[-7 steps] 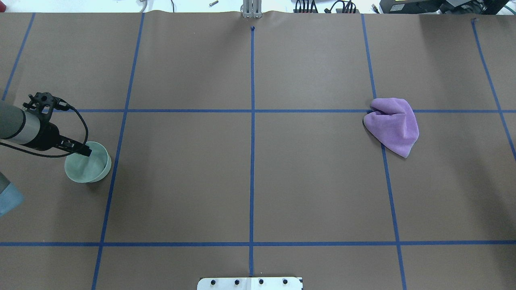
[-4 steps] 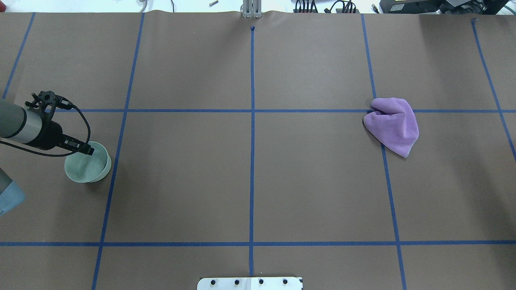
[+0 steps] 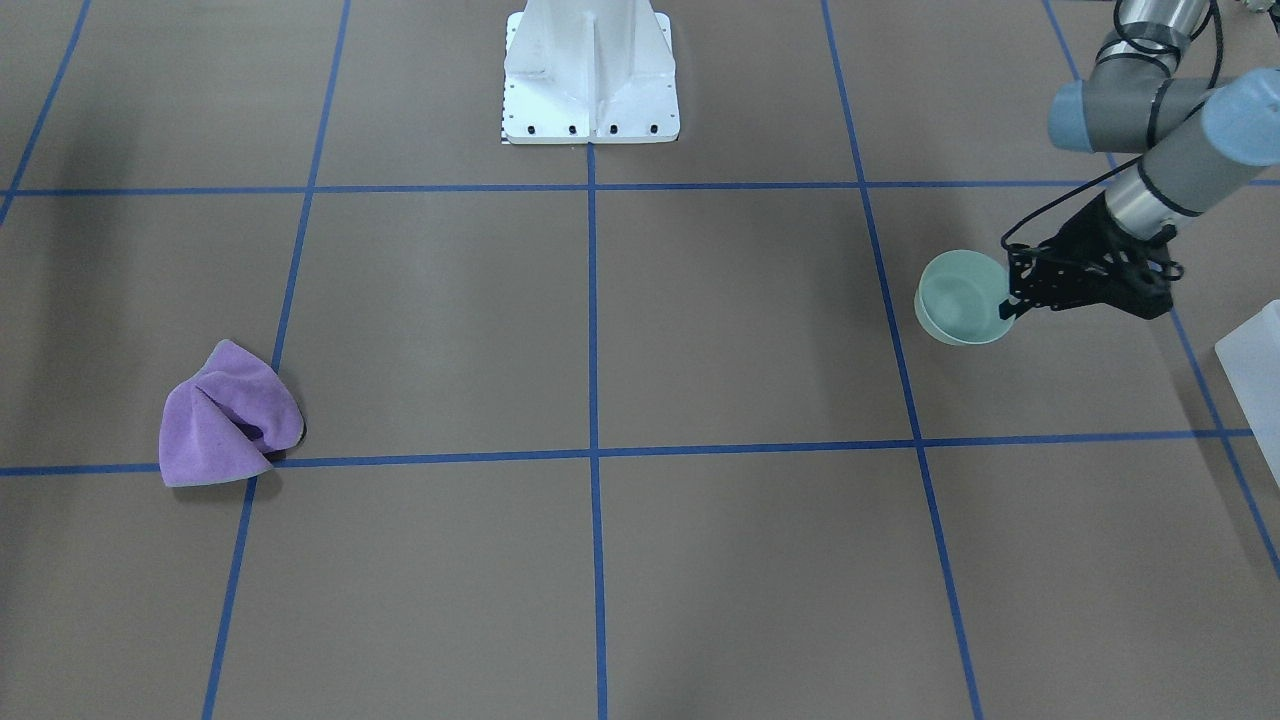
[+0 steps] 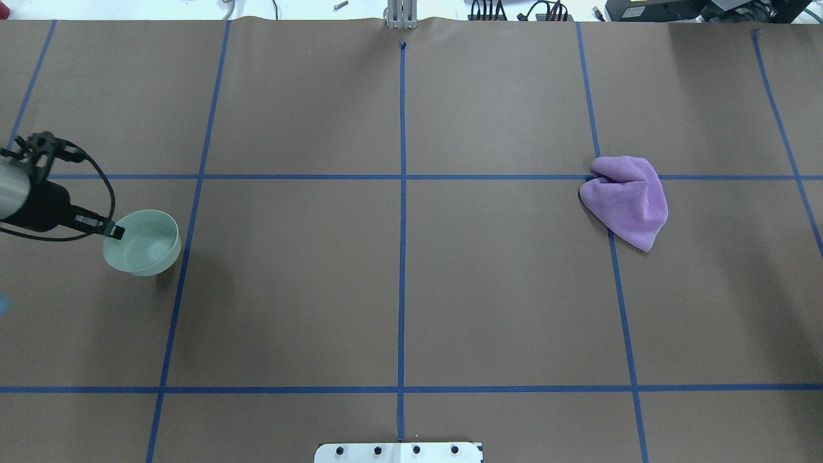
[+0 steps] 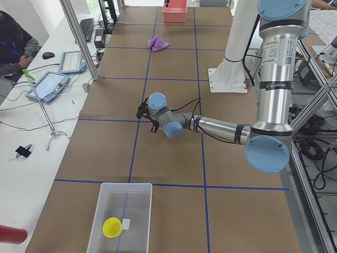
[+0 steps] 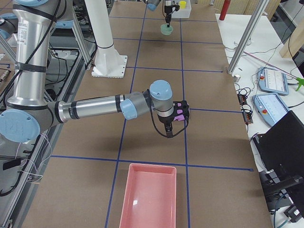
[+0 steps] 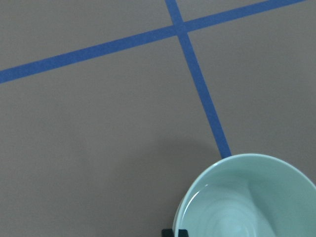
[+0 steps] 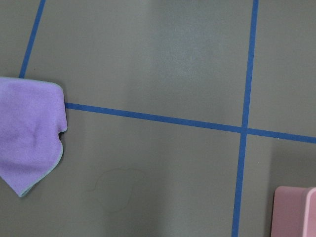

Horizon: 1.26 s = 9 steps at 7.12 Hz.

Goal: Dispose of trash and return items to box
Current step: 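Lift the green bowl and place it into the clear bin beside the cup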

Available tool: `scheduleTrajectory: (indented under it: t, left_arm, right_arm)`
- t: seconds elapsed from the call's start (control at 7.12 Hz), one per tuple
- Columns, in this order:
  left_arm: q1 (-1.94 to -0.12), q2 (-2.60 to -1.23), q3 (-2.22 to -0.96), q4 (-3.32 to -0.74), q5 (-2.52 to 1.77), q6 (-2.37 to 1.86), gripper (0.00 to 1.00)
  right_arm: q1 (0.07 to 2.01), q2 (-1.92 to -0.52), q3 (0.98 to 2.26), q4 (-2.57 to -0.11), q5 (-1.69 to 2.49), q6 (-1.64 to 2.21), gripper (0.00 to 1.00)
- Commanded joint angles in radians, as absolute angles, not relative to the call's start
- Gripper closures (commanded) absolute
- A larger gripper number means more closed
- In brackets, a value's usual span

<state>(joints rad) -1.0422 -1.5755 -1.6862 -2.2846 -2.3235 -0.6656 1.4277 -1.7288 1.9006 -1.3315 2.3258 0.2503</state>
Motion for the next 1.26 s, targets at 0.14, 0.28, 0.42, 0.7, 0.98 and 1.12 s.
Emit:
scheduleTrajectory:
  t: [0.14, 0.28, 0.42, 0.7, 0.98, 1.12]
  left_arm:
    - [-1.34, -1.574, -1.68, -2.023, -2.375, -0.299, 1.0]
    - [-1.435, -1.583, -1.684, -1.838, -2.375, -0.062, 1.0]
    - [-1.51, -1.592, -1.672, -1.724, -2.367, 0.119, 1.0]
    - [-1.627, -1.653, -1.442, -1.715, -2.356, 0.449, 1.0]
    - [-1.689, -1.794, -1.077, -1.844, -2.355, 0.662, 1.0]
    - [-1.687, -1.828, -0.951, -1.956, -2.35, 0.657, 1.0]
  right_arm:
    - [1.402, -1.715, 1.904, -1.33, 2.33, 0.279, 0.0]
    - [1.381, -1.706, 1.907, -1.303, 2.329, 0.323, 0.0]
    - [1.358, -1.706, 1.907, -1.246, 2.329, 0.409, 0.0]
    - [1.307, -1.704, 1.904, -1.178, 2.319, 0.5, 0.0]
    - [1.302, -1.704, 1.904, -1.178, 2.318, 0.5, 0.0]
    - [1.301, -1.706, 1.904, -1.178, 2.318, 0.5, 0.0]
